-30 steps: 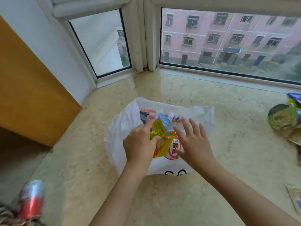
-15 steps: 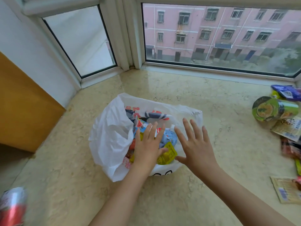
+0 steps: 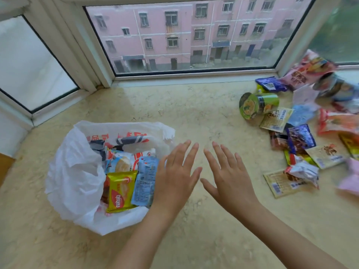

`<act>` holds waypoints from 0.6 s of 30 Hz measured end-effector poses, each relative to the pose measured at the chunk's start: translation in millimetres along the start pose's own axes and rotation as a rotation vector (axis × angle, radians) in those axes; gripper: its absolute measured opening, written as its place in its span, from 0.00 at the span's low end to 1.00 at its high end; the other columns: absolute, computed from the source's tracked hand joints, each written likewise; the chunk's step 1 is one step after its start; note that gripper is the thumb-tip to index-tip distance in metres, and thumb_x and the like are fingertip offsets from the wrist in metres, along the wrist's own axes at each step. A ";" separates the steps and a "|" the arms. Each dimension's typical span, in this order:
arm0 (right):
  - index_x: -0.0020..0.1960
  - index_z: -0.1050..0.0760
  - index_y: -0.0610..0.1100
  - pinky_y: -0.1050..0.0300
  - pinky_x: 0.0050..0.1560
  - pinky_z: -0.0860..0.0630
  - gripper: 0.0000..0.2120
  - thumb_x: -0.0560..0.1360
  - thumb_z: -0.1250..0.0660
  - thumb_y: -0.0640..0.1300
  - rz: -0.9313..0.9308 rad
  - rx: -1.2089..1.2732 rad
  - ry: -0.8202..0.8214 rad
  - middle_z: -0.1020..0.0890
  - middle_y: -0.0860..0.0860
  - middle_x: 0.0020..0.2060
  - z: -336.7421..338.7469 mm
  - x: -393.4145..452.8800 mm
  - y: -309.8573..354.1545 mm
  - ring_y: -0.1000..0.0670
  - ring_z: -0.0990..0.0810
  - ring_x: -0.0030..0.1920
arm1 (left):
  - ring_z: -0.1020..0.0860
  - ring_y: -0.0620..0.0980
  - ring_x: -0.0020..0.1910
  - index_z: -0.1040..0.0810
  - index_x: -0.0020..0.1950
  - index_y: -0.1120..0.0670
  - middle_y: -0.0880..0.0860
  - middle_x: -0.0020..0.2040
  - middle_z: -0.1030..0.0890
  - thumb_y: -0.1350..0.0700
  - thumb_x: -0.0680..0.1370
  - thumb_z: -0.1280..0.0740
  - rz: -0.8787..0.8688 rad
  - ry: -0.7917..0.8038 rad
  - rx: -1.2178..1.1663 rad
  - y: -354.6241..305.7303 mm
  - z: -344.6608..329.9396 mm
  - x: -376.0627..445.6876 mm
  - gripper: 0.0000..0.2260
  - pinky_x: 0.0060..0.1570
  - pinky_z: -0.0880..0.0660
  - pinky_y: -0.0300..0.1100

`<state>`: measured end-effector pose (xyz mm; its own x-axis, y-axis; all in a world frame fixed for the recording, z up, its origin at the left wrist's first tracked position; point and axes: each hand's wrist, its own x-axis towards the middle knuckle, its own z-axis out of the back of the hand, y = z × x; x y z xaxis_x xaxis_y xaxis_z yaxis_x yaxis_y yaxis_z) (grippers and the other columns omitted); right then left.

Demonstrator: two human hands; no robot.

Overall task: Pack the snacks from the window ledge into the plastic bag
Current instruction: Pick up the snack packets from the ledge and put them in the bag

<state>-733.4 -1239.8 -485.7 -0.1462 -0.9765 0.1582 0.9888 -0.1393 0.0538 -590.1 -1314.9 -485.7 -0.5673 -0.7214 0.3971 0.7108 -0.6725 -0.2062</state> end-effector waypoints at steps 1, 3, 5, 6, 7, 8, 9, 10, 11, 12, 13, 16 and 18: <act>0.72 0.35 0.42 0.36 0.63 0.31 0.34 0.72 0.34 0.58 -0.024 -0.006 0.004 0.34 0.40 0.72 0.7 -8.6 -13.5 0.38 0.32 0.70 | 0.32 0.48 0.67 0.33 0.72 0.50 0.50 0.70 0.29 0.43 0.77 0.41 -0.024 0.026 -0.005 -12.5 -6.9 3.4 0.25 0.58 0.28 0.49; 0.71 0.33 0.42 0.37 0.62 0.30 0.37 0.68 0.28 0.57 -0.084 -0.022 0.020 0.32 0.39 0.71 2.9 -27.4 -43.5 0.38 0.31 0.69 | 0.32 0.47 0.66 0.33 0.72 0.49 0.49 0.70 0.28 0.43 0.76 0.41 -0.069 0.079 0.000 -40.2 -20.8 10.2 0.25 0.57 0.29 0.48; 0.71 0.32 0.42 0.37 0.63 0.31 0.36 0.69 0.29 0.57 -0.141 -0.045 0.043 0.31 0.39 0.70 4.1 -48.2 -76.5 0.38 0.30 0.69 | 0.31 0.48 0.65 0.31 0.71 0.49 0.50 0.68 0.27 0.43 0.76 0.39 -0.114 0.124 0.002 -69.2 -34.3 15.9 0.25 0.56 0.29 0.47; 0.71 0.33 0.42 0.38 0.64 0.32 0.34 0.70 0.31 0.58 -0.167 -0.051 0.059 0.31 0.40 0.70 3.4 -59.0 -93.7 0.38 0.31 0.69 | 0.30 0.48 0.65 0.30 0.71 0.50 0.50 0.68 0.26 0.44 0.75 0.36 -0.135 0.145 -0.001 -84.2 -41.6 18.1 0.25 0.55 0.28 0.47; 0.71 0.33 0.43 0.39 0.66 0.35 0.33 0.72 0.36 0.59 -0.190 -0.051 0.078 0.31 0.40 0.70 2.6 -69.1 -111.0 0.39 0.31 0.69 | 0.28 0.48 0.65 0.30 0.70 0.50 0.50 0.68 0.26 0.44 0.74 0.32 -0.154 0.168 -0.009 -98.9 -49.9 20.1 0.26 0.55 0.27 0.48; 0.71 0.33 0.43 0.39 0.66 0.37 0.32 0.72 0.40 0.59 -0.213 -0.047 0.097 0.31 0.39 0.70 1.1 -78.7 -128.5 0.39 0.32 0.69 | 0.27 0.49 0.65 0.29 0.70 0.50 0.50 0.68 0.26 0.44 0.72 0.30 -0.171 0.197 -0.021 -113.9 -58.9 21.9 0.28 0.54 0.26 0.48; 0.71 0.33 0.43 0.40 0.66 0.37 0.32 0.72 0.43 0.59 -0.238 -0.038 0.115 0.30 0.39 0.69 -0.4 -87.7 -145.9 0.39 0.32 0.68 | 0.26 0.49 0.64 0.28 0.70 0.50 0.50 0.67 0.25 0.44 0.71 0.28 -0.188 0.222 -0.034 -129.1 -68.8 23.5 0.28 0.54 0.25 0.48; 0.70 0.33 0.42 0.40 0.65 0.38 0.32 0.72 0.44 0.59 -0.263 -0.029 0.132 0.29 0.39 0.69 -2.3 -95.8 -163.2 0.39 0.32 0.68 | 0.25 0.49 0.63 0.28 0.69 0.50 0.50 0.67 0.25 0.44 0.71 0.27 -0.206 0.244 -0.044 -144.1 -78.9 25.1 0.29 0.54 0.25 0.48; 0.70 0.33 0.42 0.40 0.65 0.37 0.32 0.71 0.43 0.59 -0.284 -0.025 0.148 0.29 0.39 0.68 -4.3 -103.2 -180.3 0.39 0.31 0.68 | 0.25 0.49 0.63 0.27 0.69 0.50 0.50 0.67 0.24 0.44 0.70 0.27 -0.223 0.264 -0.048 -159.1 -89.6 26.9 0.29 0.53 0.25 0.48; 0.70 0.32 0.42 0.40 0.64 0.37 0.32 0.71 0.39 0.58 -0.301 -0.024 0.160 0.30 0.38 0.69 -6.9 -110.0 -196.7 0.38 0.30 0.68 | 0.24 0.49 0.62 0.27 0.69 0.50 0.50 0.66 0.24 0.43 0.70 0.27 -0.238 0.286 -0.048 -173.6 -100.2 29.1 0.29 0.53 0.24 0.47; 0.70 0.32 0.41 0.40 0.63 0.36 0.33 0.70 0.34 0.57 -0.316 -0.022 0.170 0.30 0.38 0.69 -9.6 -116.1 -212.5 0.38 0.30 0.68 | 0.24 0.48 0.62 0.27 0.68 0.50 0.50 0.65 0.23 0.43 0.69 0.26 -0.250 0.309 -0.051 -187.7 -111.2 31.8 0.30 0.52 0.24 0.47; 0.69 0.30 0.40 0.40 0.63 0.33 0.38 0.64 0.24 0.55 -0.350 0.000 0.194 0.30 0.38 0.69 -14.8 -127.8 -253.7 0.37 0.29 0.67 | 0.23 0.48 0.60 0.26 0.67 0.49 0.50 0.64 0.22 0.43 0.66 0.25 -0.253 0.391 -0.077 -224.8 -141.7 42.0 0.31 0.50 0.24 0.45; 0.68 0.29 0.40 0.38 0.61 0.30 0.39 0.62 0.23 0.54 -0.359 0.011 0.198 0.29 0.38 0.68 -19.5 -132.3 -278.2 0.38 0.27 0.65 | 0.23 0.49 0.60 0.26 0.67 0.49 0.50 0.64 0.22 0.41 0.68 0.28 -0.270 0.438 -0.090 -245.1 -161.6 51.4 0.30 0.49 0.24 0.46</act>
<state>-988.6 -1075.0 -540.8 -0.4720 -0.8792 -0.0656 0.8756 -0.4761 0.0816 -860.7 -1213.9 -559.3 -0.8598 -0.5091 0.0393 0.4877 -0.8417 -0.2318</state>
